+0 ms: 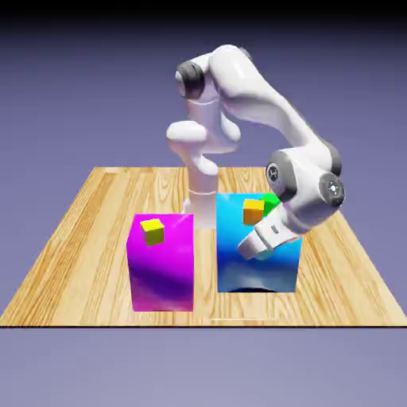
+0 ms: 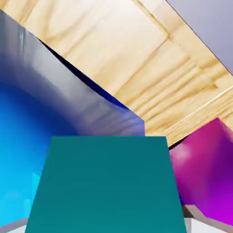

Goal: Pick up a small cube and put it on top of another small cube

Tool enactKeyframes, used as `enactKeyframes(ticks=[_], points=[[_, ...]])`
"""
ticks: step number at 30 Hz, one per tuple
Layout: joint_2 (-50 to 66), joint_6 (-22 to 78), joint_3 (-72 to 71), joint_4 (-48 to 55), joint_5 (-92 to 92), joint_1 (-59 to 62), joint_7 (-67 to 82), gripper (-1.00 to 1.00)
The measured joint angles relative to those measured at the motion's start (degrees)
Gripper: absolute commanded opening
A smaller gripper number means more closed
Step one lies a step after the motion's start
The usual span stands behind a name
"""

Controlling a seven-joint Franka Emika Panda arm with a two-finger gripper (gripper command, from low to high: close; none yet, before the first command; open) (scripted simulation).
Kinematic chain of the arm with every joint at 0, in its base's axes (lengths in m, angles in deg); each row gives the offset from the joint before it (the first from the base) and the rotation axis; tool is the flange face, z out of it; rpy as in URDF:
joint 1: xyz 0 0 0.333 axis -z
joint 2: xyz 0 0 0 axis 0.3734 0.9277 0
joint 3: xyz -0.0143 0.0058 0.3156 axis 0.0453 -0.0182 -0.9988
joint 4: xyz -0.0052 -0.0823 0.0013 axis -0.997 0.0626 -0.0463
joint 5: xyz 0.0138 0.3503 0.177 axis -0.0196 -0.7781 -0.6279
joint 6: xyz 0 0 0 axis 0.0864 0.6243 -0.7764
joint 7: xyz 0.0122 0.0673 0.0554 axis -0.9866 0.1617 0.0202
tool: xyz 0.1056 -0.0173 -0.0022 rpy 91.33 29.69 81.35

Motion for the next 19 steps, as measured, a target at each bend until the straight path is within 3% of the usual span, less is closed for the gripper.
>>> enactKeyframes(ticks=[8, 10, 16, 17, 19], points=[[-15.9, 11.0, -1.2, -6.8, -12.9, -7.1, -11.5, -1.0], [-16.1, 10.8, -0.5, -6.5, -12.3, -7.2, -12.7, -1.0], [-19.4, 1.4, -0.2, -18.9, -13.1, -6.7, -11.7, -1.0], [-19.4, 1.3, -0.2, -19.0, -13.1, -6.7, -11.7, 1.0], [-19.4, 1.3, -0.2, -19.0, -13.0, -6.7, -11.7, 1.0]])
